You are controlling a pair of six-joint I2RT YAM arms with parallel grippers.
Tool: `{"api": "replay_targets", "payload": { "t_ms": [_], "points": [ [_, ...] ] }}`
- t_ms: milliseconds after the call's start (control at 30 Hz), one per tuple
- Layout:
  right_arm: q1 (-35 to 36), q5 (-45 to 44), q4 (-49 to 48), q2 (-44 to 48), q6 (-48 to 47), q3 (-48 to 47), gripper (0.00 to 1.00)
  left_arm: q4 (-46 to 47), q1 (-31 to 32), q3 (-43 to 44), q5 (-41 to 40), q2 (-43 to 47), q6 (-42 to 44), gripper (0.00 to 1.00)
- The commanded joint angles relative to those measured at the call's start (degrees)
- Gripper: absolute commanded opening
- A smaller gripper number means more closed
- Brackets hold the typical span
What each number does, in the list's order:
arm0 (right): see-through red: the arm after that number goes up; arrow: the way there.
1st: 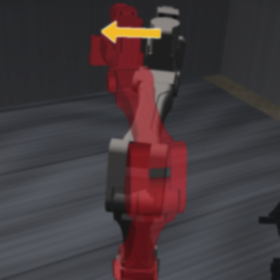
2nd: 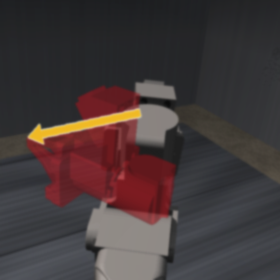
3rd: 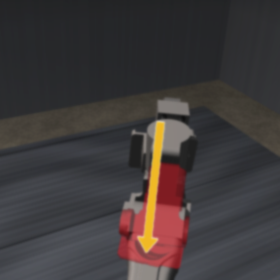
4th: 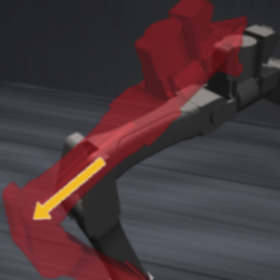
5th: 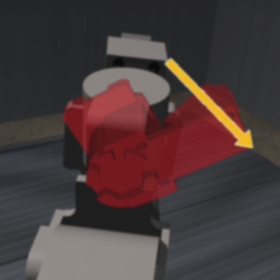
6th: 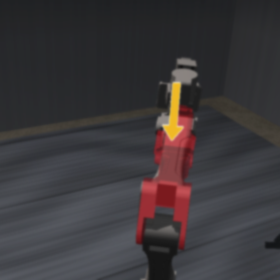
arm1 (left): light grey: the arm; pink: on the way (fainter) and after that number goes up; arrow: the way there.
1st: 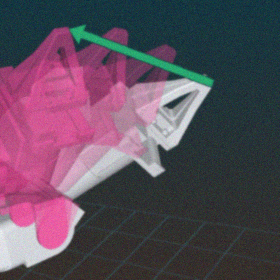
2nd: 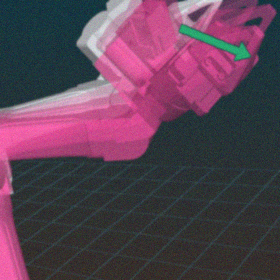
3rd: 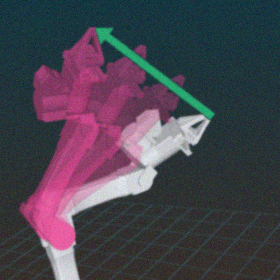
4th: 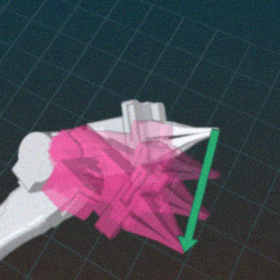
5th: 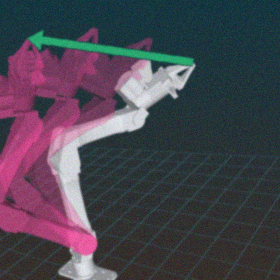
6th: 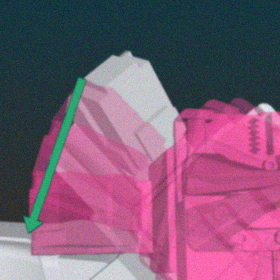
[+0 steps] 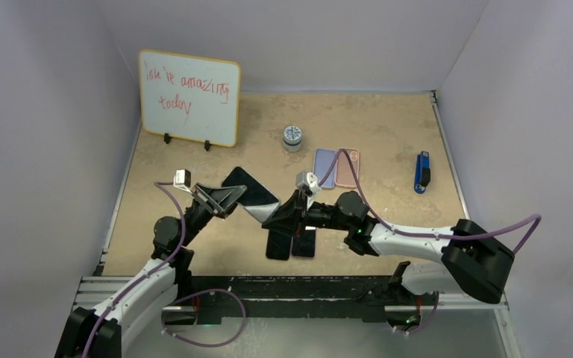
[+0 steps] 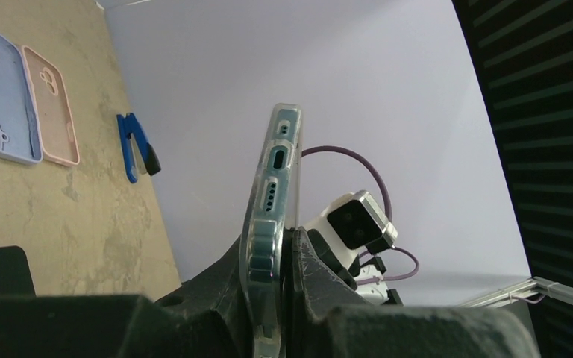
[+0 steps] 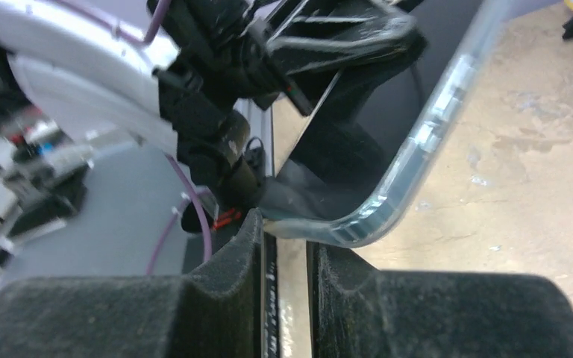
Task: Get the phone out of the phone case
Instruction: Remove the phone case from the phone.
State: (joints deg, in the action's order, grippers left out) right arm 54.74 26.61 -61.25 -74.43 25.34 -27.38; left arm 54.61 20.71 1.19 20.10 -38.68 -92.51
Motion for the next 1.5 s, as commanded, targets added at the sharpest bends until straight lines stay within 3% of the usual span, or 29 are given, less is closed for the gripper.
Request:
{"api": "replay_targets", "payload": {
  "t_ms": [0,200,367,567,767,933,1167,1467],
  "points": [
    [-0.8,0.1,4.4,2.9,-23.8,-0.6,0.00,-5.8,0.2,2.9,5.1,-2.5,-0.4,0.00],
    [-0.8,-2.6,9.0,5.1,-31.6,-2.1,0.00,-5.7,0.2,3.7,6.0,-3.3,0.6,0.00],
    [-0.9,-2.1,13.5,6.5,-29.3,-2.4,0.01,-5.4,0.1,6.0,8.3,-4.3,3.9,0.00],
    [-1.0,-1.0,16.0,12.0,-22.1,2.3,0.28,-6.0,0.0,10.6,12.7,-6.3,10.9,0.00],
    [-1.3,-2.5,19.3,22.4,-17.8,7.6,0.51,-10.5,-0.1,17.6,20.8,-9.2,23.1,0.00],
    [-1.5,-1.7,22.3,27.4,-16.2,8.2,0.62,-13.6,-0.1,22.2,26.2,-9.5,29.4,0.00],
    [-1.5,-0.2,25.9,24.7,-14.3,3.7,0.63,-17.1,-0.1,27.5,33.9,-9.4,36.5,0.00],
    [-1.5,7.3,24.9,20.3,-12.3,-0.9,0.57,-19.3,-0.1,30.8,39.2,-9.8,40.6,0.00]
  ]
}}
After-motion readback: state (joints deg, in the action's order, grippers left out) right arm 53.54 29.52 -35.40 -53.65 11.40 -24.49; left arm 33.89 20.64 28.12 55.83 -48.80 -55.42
